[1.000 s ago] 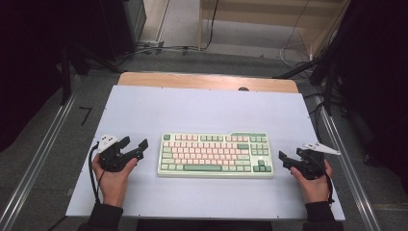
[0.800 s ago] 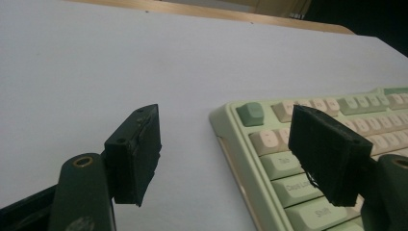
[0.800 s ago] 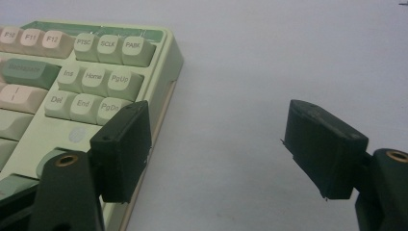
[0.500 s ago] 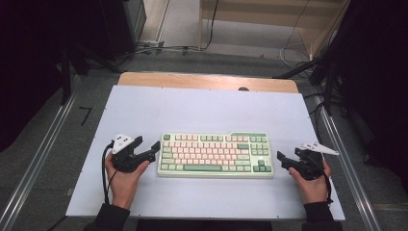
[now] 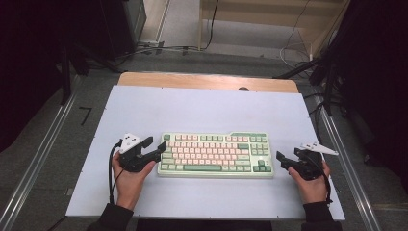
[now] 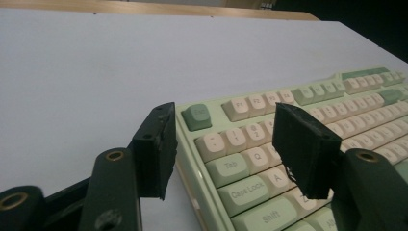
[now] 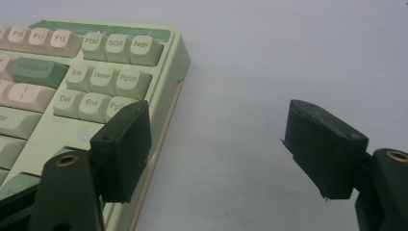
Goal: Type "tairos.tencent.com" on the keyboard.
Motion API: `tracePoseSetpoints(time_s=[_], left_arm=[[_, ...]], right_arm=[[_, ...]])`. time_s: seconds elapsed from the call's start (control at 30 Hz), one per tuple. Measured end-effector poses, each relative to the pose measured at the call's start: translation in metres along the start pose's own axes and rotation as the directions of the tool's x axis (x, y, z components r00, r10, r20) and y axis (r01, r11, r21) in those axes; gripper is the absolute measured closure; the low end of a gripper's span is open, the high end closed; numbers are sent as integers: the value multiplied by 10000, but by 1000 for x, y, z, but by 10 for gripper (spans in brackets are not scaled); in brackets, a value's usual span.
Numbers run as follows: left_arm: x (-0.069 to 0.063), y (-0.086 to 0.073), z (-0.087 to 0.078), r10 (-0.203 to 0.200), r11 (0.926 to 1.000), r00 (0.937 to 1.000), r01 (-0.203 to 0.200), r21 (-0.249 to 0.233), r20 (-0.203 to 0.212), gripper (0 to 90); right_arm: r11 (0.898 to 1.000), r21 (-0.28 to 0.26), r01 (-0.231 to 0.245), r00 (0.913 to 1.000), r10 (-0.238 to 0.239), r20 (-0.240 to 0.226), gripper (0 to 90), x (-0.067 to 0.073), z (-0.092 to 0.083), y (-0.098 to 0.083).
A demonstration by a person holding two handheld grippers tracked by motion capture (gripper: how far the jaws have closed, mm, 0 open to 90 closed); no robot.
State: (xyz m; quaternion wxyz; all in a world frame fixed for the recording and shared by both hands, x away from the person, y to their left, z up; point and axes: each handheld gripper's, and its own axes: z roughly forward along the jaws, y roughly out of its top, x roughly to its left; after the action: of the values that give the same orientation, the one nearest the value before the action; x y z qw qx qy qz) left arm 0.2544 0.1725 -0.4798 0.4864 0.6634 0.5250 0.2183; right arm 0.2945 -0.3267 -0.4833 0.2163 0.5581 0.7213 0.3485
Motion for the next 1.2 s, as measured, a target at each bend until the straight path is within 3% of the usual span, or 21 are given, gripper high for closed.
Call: tracePoseSetpoints(time_s=[0.17, 0.2, 0.3, 0.4, 0.67, 0.97, 1.2], left_arm=[[-6, 3, 2, 165, 9999, 9992, -163, -55, 361, 620], [-8, 4, 5, 175, 9998, 9973, -172, -46, 713, 680], [-12, 5, 10, 189, 9998, 9952, -195, 56, 956, 793], [-24, 7, 22, 444, 9985, 9897, -485, 270, 1358, 897], [-46, 7, 48, 897, 9900, 9775, -1085, 900, 1910, 900], [-60, 6, 66, 906, 9836, 9703, -1224, 1323, 2244, 900], [-67, 6, 75, 1123, 9742, 9663, -1530, 1661, 2315, 900]], right_arm=[[10000, -1, -3, 10000, 3, 16, 232, 0, 0, 0], [10000, -1, -6, 10000, 6, 14, 232, 0, 0, 0], [10000, 10, -6, 10000, 6, 26, 233, 0, 0, 0], [10000, -5, -1, 10000, 1, 24, 234, 0, 0, 0], [10000, 37, 34, 10000, -33, -26, 237, 1, 1, 0], [10000, 66, 43, 10000, -43, -42, 239, 2, 2, 0], [9999, 96, 36, 10000, -35, -46, 240, 1, 2, 0]])
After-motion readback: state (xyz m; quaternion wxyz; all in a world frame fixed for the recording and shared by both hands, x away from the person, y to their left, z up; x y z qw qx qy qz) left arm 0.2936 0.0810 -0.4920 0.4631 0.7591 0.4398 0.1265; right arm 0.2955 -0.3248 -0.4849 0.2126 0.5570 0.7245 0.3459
